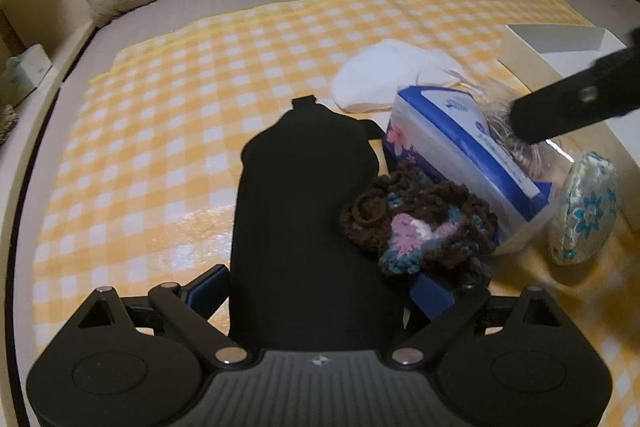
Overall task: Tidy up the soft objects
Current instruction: 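Close the left tool on the black eye mask while the right tool grasps the blue wipe pack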
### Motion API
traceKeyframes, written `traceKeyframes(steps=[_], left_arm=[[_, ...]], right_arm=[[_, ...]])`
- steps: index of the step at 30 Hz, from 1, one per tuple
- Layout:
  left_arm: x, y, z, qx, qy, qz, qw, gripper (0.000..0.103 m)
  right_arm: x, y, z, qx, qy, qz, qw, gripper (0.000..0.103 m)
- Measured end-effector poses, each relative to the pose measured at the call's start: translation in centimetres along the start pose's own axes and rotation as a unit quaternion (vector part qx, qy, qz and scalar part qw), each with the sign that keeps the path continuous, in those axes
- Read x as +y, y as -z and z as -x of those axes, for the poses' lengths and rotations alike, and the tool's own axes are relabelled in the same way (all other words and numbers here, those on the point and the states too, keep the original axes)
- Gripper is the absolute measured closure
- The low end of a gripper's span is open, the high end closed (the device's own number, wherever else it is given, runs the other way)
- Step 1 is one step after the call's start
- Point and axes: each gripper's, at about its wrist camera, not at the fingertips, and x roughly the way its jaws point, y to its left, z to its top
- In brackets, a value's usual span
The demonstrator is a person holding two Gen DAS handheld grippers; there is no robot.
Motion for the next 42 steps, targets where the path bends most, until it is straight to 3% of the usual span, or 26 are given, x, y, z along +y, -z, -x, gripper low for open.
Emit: traceKeyframes(steps=[12,17,20,23,26,31,42], left_arm=[[0.0,-1.0,-1.9,0.006,0.020,0.001,0.9998,0.006],[0.6,-1.7,-3.0,0.009,0.024,0.018,0.9995,0.006],[0.5,-2.1,-3.6,0.020,0.021,0.017,0.9994,0.015],[1.0,-2.2,-3.6,0.024,0.021,0.028,0.9991,0.024],[1.7,-1.9,-3.2,0.020,0.018,0.044,0.9987,0.030],[2.9,-1.0,-2.2,0.019,-0.008,0.067,0.9975,0.048],[4.5,0.0,1.8,-0.030,-0.044,0.102,0.9933,0.055]], right_arm=[[0.0,-0.4,-4.8,0.039,0.035,-0.010,0.999,0.018],[-0.3,-0.6,-5.2,0.046,0.030,-0.003,0.998,0.032],[-0.4,-0.7,-5.2,0.047,0.028,0.006,0.998,0.047],[-0.3,-0.9,-4.8,0.043,0.014,0.012,0.999,0.072],[0.1,-1.1,-4.4,0.037,0.013,0.026,0.999,0.082],[0.7,-1.0,-4.1,0.028,0.024,0.037,0.999,0.092],[1.4,-0.9,-2.3,-0.002,0.027,0.058,0.998,0.096]])
